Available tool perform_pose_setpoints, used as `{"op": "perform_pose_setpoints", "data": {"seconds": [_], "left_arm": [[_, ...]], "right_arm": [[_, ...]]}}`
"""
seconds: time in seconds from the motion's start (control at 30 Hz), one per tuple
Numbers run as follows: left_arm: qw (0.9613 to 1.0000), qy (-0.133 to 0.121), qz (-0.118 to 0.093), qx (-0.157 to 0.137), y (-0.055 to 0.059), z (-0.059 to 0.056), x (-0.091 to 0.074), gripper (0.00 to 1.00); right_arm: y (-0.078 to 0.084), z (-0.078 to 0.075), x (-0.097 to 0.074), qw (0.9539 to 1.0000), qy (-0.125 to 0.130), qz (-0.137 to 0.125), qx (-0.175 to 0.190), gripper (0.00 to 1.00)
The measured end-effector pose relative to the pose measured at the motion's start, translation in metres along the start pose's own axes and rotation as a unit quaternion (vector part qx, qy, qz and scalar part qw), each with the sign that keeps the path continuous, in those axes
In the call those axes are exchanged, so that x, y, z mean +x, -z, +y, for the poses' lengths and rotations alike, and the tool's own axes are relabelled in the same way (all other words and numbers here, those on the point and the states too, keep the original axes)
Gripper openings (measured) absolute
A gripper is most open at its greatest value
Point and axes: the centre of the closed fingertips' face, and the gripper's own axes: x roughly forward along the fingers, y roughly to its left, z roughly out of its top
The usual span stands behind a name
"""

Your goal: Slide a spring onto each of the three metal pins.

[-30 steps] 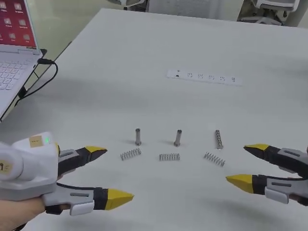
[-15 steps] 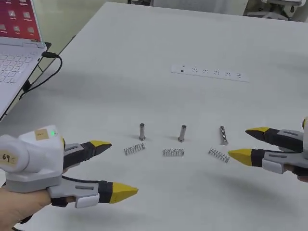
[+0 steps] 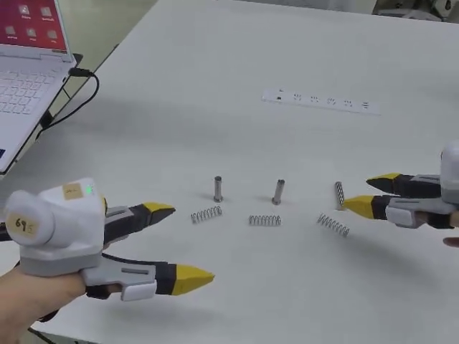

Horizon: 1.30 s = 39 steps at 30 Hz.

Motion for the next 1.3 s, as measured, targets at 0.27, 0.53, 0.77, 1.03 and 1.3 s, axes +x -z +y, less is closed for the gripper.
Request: {"op": "perform_pose_setpoints", "data": {"seconds": [0.27,0.53,0.77,1.03,1.3], "left_arm": [[1.0,0.0,-0.002,-0.004,0.0,-0.001,0.001,0.74],[1.0,0.0,0.0,-0.009,0.004,-0.001,-0.001,0.74],[0.9999,-0.003,0.001,-0.013,0.006,0.001,-0.002,0.74],[0.9999,-0.001,0.002,-0.014,0.007,0.001,0.0,0.74],[0.9998,-0.003,0.003,-0.018,0.01,0.002,-0.002,0.72]], "right_arm": [[0.001,-0.013,0.015,0.9983,0.013,0.028,0.049,0.38],[0.004,-0.029,0.027,0.9944,0.031,0.044,0.091,0.33],[0.013,-0.033,0.036,0.9902,0.036,0.064,0.119,0.28],[0.019,-0.045,0.048,0.9829,0.056,0.088,0.152,0.23],[0.027,-0.051,0.055,0.9785,0.073,0.11,0.158,0.19]]}}
